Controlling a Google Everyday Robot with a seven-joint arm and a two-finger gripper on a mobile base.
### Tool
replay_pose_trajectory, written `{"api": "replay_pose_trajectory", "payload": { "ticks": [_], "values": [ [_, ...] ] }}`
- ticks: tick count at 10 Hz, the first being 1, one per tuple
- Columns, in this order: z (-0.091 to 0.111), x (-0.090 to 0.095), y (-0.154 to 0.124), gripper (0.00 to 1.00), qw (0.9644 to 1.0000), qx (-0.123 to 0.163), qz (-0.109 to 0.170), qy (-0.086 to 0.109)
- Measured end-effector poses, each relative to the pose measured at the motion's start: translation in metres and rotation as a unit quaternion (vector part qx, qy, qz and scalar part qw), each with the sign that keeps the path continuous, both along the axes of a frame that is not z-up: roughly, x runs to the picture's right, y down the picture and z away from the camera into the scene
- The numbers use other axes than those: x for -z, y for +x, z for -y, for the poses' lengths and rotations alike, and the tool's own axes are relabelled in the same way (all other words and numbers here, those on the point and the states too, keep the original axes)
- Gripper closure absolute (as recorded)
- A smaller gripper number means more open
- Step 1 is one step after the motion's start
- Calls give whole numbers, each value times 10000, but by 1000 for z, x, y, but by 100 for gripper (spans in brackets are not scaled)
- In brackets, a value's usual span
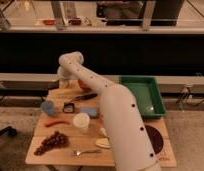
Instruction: Place eraser in metal cup
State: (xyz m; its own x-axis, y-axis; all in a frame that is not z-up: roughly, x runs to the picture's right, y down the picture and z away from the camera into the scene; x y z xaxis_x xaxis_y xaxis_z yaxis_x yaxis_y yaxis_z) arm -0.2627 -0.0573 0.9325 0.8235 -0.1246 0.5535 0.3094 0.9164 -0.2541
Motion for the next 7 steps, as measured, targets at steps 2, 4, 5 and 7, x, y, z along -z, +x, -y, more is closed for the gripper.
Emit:
{"api": "replay_pose_trajectory", "payload": {
  "ticks": [2,4,5,7],
  "values": [
    [7,-3,7,98,10000,-8,-17,47],
    [10,-6,8,98,10000,-2,-7,78],
    [13,-9,10,98,10000,-2,-7,97],
    [18,-15,12,98,9999,17,0,124]
  ]
}}
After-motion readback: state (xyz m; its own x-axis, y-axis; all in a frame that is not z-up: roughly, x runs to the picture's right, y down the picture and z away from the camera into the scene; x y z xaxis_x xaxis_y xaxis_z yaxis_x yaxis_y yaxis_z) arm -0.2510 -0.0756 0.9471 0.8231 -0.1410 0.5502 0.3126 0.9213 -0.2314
